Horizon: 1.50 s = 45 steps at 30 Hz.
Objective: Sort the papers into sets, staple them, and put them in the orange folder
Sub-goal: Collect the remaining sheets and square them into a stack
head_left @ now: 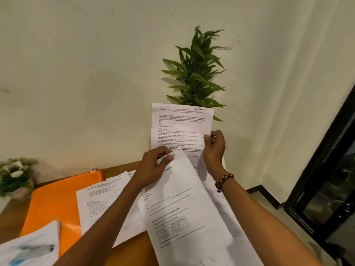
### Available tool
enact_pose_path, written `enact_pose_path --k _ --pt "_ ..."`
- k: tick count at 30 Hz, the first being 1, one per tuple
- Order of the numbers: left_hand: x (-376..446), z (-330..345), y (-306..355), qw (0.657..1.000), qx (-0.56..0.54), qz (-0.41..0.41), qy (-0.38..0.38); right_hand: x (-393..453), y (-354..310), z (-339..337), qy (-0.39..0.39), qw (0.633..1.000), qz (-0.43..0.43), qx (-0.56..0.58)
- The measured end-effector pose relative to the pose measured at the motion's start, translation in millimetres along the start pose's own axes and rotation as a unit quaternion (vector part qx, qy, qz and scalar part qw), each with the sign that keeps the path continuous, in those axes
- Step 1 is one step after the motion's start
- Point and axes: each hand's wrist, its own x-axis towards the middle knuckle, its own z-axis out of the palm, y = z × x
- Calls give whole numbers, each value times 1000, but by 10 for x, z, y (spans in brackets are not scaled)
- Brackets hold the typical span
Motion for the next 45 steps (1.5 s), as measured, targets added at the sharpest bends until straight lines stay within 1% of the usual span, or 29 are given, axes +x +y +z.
enact_pose_path --k 3,7,11,13,16,18,20,23,25,27,29,31,32,36,39,41,42,43,44,45 --pt "-46 -189 118 999 24 21 13 -169 -133 121 -35 999 -20 -5" --pt "-122 -484 163 996 72 31 39 -406 -228 235 -109 992 -61 -6" --pt "-208 -692 181 991 94 31 91 -589 -351 256 -208 973 -95 -4" --pt "-228 -756 184 984 128 29 119 -665 -414 271 -250 962 -107 -18" --pt "-238 -810 183 964 196 41 173 -783 -494 274 -285 951 -114 -17" --pt "-246 -841 196 959 199 46 194 -829 -516 266 -304 946 -111 -12" --pt "-269 -881 221 966 173 47 184 -863 -544 263 -320 942 -102 -13" --pt "-306 -923 263 977 144 25 156 -931 -592 248 -331 938 -104 -15" --pt "-331 -934 282 978 135 14 160 -990 -625 233 -343 934 -97 4" --pt "-347 -935 304 977 130 11 170 -1042 -662 217 -370 926 -73 18" --pt "-352 -938 339 978 119 3 172 -1078 -676 221 -396 916 -65 -21" --pt "-365 -950 378 980 115 6 165 -1113 -658 229 -402 909 -82 -76" --pt "-377 -958 401 980 117 12 159 -1138 -640 235 -404 907 -86 -86" --pt "-455 -1018 490 984 109 26 139 -1224 -608 226 -423 904 -42 -38" --pt "-543 -1065 588 989 107 40 98 -1274 -583 232 -442 896 -21 -23" --pt "-577 -1111 621 986 131 52 88 -1324 -549 242 -429 903 -6 -10" --pt "-598 -1146 611 980 157 58 108 -1351 -539 244 -414 910 5 3" --pt "-622 -1189 587 970 186 57 147 -1371 -530 248 -400 916 17 19" --pt "-657 -1241 538 956 206 45 203 -1396 -536 249 -388 921 30 36" --pt "-706 -1297 473 943 203 19 262 -1416 -549 250 -377 923 45 51"
